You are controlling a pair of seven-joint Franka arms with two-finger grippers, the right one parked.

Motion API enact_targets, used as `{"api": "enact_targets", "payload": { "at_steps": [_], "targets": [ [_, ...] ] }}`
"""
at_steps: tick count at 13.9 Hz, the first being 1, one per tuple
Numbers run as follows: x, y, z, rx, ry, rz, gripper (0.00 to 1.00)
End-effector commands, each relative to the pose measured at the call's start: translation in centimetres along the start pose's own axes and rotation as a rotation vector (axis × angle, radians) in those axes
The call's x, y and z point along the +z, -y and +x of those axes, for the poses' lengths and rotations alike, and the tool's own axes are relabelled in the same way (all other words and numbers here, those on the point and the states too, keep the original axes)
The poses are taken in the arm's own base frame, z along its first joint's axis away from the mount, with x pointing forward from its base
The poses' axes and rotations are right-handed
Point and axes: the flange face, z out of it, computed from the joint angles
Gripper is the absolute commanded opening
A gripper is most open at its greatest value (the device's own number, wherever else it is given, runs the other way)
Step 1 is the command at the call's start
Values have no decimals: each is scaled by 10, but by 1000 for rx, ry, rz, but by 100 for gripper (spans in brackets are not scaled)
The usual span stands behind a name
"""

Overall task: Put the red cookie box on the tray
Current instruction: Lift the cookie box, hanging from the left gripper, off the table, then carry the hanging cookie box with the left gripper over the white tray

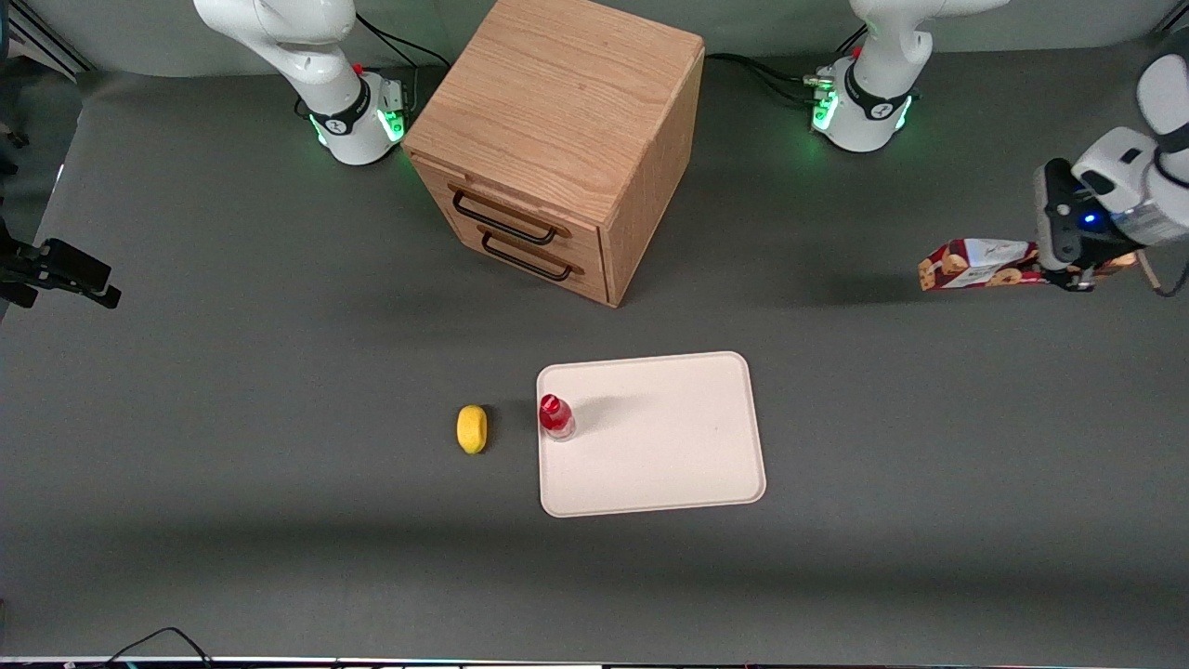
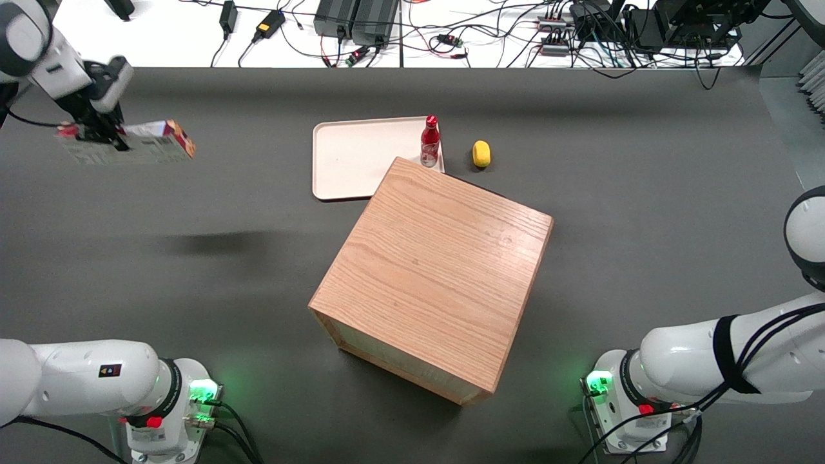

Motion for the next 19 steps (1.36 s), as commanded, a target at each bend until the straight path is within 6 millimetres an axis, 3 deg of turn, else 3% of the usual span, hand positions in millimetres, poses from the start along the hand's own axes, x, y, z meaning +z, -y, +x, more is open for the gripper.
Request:
{"api": "enact_targets", "payload": {
  "at_steps": [1, 3, 6, 9, 16, 19],
  "targets": [
    [-25, 4, 4, -128, 7, 16, 0],
    [-30, 8, 17, -279, 8, 39, 0],
    [-42, 17, 83, -548, 18, 76, 0],
    [-35, 32, 148, -864, 11, 78, 0],
    [-8, 85, 241, -1289, -37, 29, 0],
    [24, 92, 294, -1453, -65, 26, 0]
  ]
}}
